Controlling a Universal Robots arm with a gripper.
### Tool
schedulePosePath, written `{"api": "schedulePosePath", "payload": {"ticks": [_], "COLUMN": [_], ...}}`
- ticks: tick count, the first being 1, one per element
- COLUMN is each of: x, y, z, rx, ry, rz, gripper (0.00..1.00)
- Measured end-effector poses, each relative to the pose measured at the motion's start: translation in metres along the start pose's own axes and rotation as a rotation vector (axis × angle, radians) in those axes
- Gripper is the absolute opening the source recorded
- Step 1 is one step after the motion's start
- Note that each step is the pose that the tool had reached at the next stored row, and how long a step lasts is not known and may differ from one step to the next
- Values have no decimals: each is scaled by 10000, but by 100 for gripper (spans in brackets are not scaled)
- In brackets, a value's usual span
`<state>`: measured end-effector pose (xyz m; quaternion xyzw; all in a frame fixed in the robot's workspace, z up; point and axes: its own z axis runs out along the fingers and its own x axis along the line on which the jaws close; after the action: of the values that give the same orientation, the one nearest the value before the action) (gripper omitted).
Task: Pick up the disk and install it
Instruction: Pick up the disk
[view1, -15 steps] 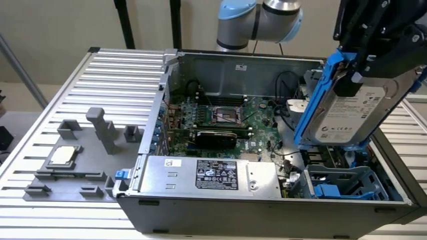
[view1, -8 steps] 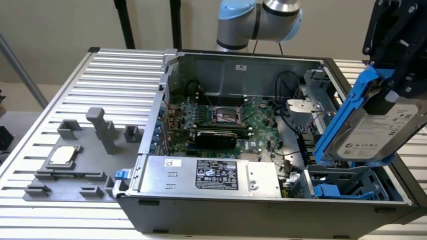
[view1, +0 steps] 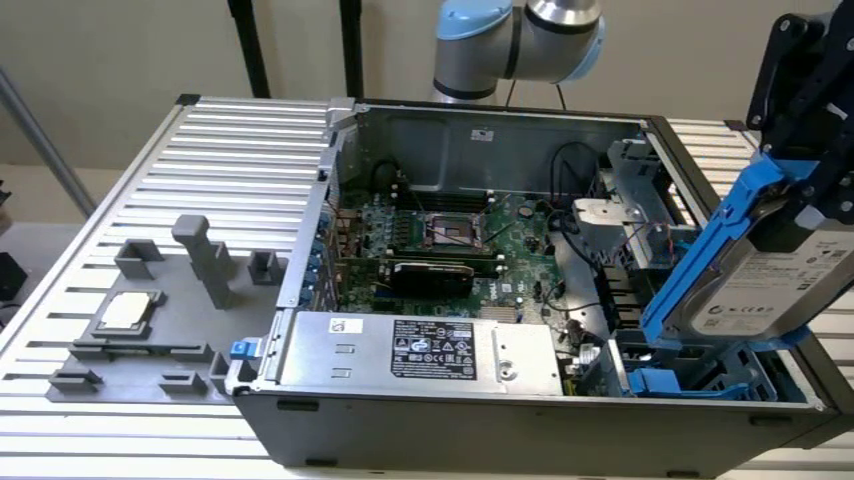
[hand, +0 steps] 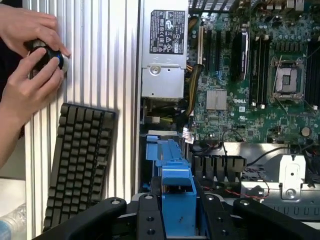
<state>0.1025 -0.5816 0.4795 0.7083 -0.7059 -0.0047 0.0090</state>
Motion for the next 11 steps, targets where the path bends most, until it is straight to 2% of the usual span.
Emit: {"api": "schedulePosePath", "payload": {"ticks": [11], "x": [0], "y": [-1], "z": [1], "rx": [-1], "ry": [0], "rz": [-1], "gripper": [0]}}
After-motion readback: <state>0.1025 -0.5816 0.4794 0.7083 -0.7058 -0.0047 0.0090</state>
